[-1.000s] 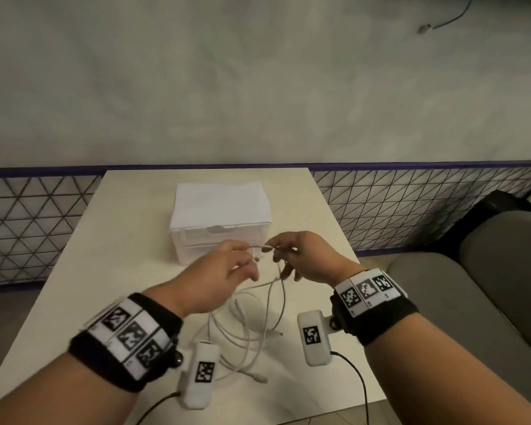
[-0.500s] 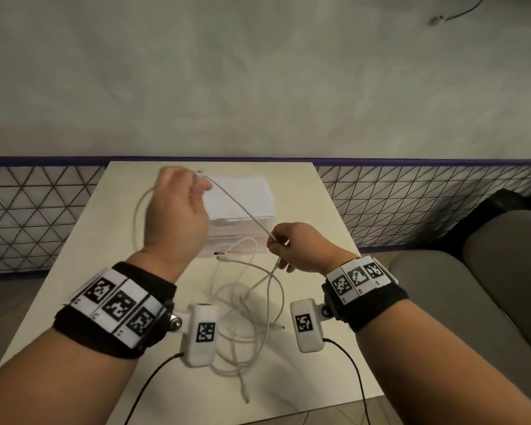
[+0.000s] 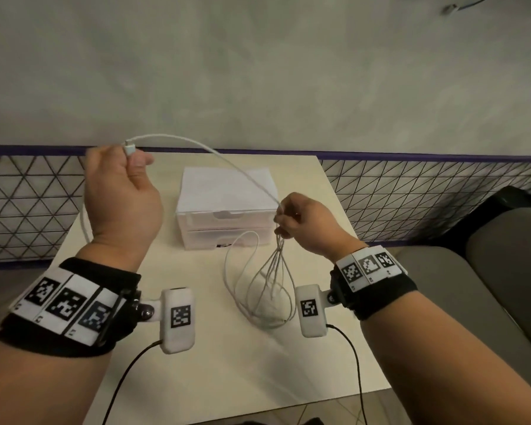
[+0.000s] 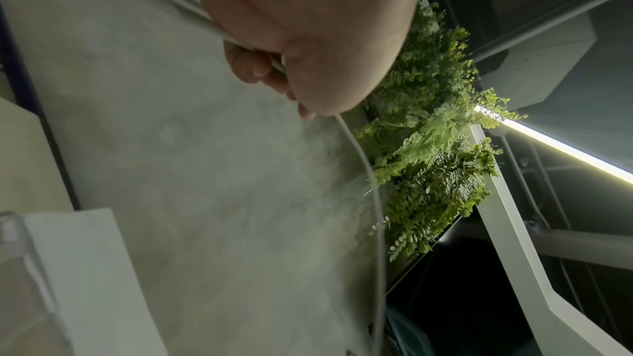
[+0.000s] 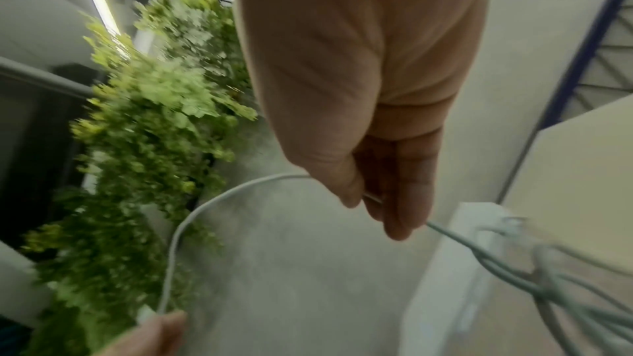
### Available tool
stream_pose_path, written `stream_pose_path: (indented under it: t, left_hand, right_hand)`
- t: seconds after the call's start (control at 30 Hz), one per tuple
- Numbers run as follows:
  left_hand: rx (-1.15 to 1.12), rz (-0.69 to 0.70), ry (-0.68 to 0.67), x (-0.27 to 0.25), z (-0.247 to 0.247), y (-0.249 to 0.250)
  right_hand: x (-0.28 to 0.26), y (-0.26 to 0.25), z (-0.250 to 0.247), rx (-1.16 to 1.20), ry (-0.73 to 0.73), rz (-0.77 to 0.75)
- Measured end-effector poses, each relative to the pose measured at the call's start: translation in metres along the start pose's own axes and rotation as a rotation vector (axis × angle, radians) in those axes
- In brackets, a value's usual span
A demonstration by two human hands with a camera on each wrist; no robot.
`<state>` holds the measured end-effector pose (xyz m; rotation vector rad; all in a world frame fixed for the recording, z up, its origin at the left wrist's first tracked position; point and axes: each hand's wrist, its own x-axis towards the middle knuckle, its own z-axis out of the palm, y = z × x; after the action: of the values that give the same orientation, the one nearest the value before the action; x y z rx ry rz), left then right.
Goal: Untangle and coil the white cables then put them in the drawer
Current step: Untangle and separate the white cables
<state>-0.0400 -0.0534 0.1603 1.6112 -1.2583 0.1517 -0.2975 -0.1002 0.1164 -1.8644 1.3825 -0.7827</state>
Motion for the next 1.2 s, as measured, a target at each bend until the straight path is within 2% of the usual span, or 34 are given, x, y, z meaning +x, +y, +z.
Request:
stream_pose_path:
  t: [0.07,0.17,0.27,0.37,0.47,0.53,0.6,0.7,0.8,0.9,0.97,1.03,1.07,1.13,1.2]
  left_hand:
    - [0.007,-0.019,-0.033,0.001,-0.001,-0.003]
    - [0.019,-0.039,-0.081,-0.001,0.0,-0.005]
    - [0.031,-0.048,-0.12,-0.006,0.001,-0.005]
    - [0.03,-0.056,-0.196,-0.011,0.002,-0.006]
    - [0.039,-0.064,-0.337,-0.014,0.007,-0.007]
    - [0.061,-0.062,-0.508,-0.018,0.013,-0.011]
    - [0.078,-0.048,-0.652,-0.023,0.02,-0.017]
    - [0.102,-0.043,-0.697,-0.032,0.027,-0.026]
    - [0.111,-0.055,-0.679,-0.036,0.03,-0.031]
    - [0.119,0.036,-0.859,-0.044,0.035,-0.034]
    - [0.103,0.113,-0.999,-0.053,0.039,-0.035]
    - [0.076,0.164,-1.092,-0.061,0.042,-0.033]
    - [0.059,0.187,-1.123,-0.065,0.044,-0.032]
    - [0.021,0.209,-1.16,-0.075,0.046,-0.029]
    - [-0.025,0.223,-1.18,-0.086,0.048,-0.026]
  right_hand:
    - [0.0,-0.014,-0.006,0.077,0.055,-0.055]
    - [0.001,-0.032,-0.017,-0.009,0.082,-0.112]
    - [0.004,-0.043,-0.031,0.071,0.228,-0.198]
    - [0.006,-0.044,-0.038,0.019,0.268,-0.211]
    - [0.008,-0.036,-0.044,-0.057,0.402,-0.253]
    - [0.009,-0.025,-0.047,-0.102,0.406,-0.261]
    - [0.011,-0.007,-0.05,-0.042,0.405,-0.251]
    - [0.013,0.024,-0.055,-0.012,0.421,-0.225]
    - [0.007,0.057,-0.057,-0.109,0.394,-0.17]
    - [-0.001,0.094,-0.049,-0.343,0.312,0.007]
    - [-0.006,0.117,-0.04,-0.488,0.156,0.222]
    - [-0.011,0.131,-0.03,-0.568,-0.065,0.445]
    - [-0.012,0.132,-0.024,-0.603,-0.131,0.512]
    - [-0.007,0.127,-0.012,-0.582,-0.112,0.503]
    - [0.004,0.115,0.006,-0.44,-0.055,0.388]
